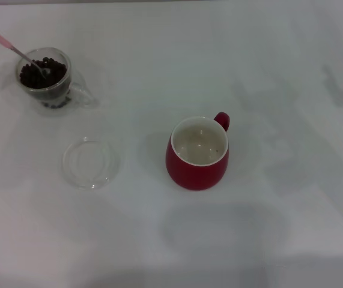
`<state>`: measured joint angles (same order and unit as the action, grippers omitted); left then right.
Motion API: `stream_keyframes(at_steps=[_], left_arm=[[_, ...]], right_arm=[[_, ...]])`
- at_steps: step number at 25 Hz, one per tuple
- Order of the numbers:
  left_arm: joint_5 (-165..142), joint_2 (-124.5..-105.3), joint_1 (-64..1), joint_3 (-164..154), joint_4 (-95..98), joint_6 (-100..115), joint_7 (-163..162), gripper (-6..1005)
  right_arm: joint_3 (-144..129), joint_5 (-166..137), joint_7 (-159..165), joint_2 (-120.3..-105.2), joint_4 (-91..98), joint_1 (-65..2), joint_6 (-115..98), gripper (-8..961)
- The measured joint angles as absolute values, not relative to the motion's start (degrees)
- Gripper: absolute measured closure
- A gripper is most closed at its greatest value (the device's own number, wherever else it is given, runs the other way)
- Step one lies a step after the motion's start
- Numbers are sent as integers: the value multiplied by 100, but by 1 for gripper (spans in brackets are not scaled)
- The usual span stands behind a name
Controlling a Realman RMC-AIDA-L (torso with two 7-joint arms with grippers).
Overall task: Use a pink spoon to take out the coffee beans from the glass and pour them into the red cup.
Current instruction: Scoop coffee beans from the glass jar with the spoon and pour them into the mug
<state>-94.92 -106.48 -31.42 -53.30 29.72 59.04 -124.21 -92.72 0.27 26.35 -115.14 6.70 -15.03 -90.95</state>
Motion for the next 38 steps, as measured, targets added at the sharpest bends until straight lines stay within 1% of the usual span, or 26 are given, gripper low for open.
stream_keyframes(at_steps=[10, 11, 15, 22, 28, 38], left_arm=[[-9474, -10798, -3013, -4909, 2751, 5900, -12421, 863], [-9393, -10851, -2934, -4793, 2737, 5905, -12420, 863], [-9193, -10907, -2804, -4751, 2719, 5907, -12423, 864], [-8554, -10934, -2689, -4739, 2314, 5921, -12421, 864], [-7950, -10994, -2527, -4737, 2108, 5950, -12423, 864], [-7602, -11014, -2422, -4737, 1972, 6362, -12448, 863]], right_arm=[[-9273, -9, 2607, -11514, 676, -1547, -9001, 338], [-9274, -12, 2606, -11514, 676, -1552, -8986, 338], [-9281, -17, 2604, -11514, 677, -1560, -8960, 338], [-9268, 22, 2601, -11506, 669, -1557, -8933, 339], [-9254, 34, 2581, -11505, 676, -1585, -8851, 339], [-9254, 36, 2574, -11498, 672, -1716, -8625, 339]])
